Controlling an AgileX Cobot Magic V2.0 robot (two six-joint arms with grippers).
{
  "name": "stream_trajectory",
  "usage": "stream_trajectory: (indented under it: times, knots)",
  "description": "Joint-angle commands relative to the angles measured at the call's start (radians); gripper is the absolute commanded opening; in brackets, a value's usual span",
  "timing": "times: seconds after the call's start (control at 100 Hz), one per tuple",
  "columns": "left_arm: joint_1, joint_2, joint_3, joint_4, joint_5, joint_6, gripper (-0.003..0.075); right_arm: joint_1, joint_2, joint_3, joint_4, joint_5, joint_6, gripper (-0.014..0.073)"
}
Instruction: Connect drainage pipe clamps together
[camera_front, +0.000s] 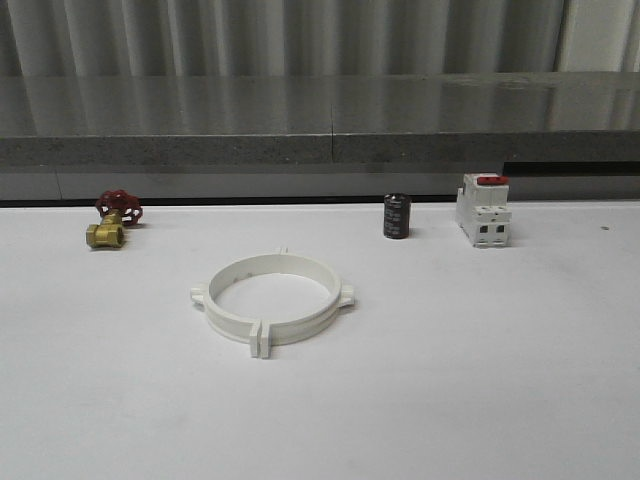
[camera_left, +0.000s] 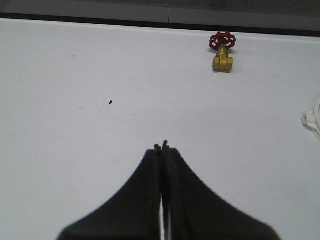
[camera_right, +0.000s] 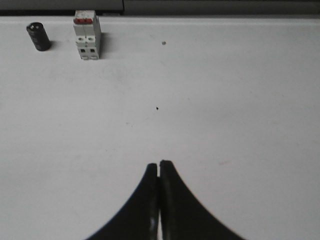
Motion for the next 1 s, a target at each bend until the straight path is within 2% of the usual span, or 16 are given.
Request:
stream_trajectory:
  times: [0.0, 0.22, 0.41, 0.53, 0.7, 0.99]
  knots:
    - [0.001, 0.007, -0.025, 0.011, -0.063, -0.001, -0.002, -0.014, -0.026, 0.026, -0.025, -0.171, -0.007, -0.0069]
    - [0.001, 0.007, -0.025, 0.011, -0.063, -0.001, -0.002, -0.016, -0.169, 0.189, 0.0, -0.342, -0.007, -0.0069]
    - [0.001, 0.007, -0.025, 0.011, -0.063, -0.001, -0.002, -0.052, -0.291, 0.304, 0.047, -0.39, -0.015, -0.0069]
    - [0.001, 0.007, -0.025, 0.011, -0.063, -0.001, -0.002, -0.085, -0.354, 0.352, 0.136, -0.406, -0.094, -0.0069]
    - [0.001, 0.007, -0.025, 0.011, -0.065, -0.001, -0.002, -0.137, -0.357, 0.4, 0.232, -0.49, -0.23, -0.0069]
    - [0.001, 0.007, -0.025, 0.011, -0.065, -0.001, -0.002, -0.173, -0.357, 0.482, 0.27, -0.625, -0.243, -0.0069]
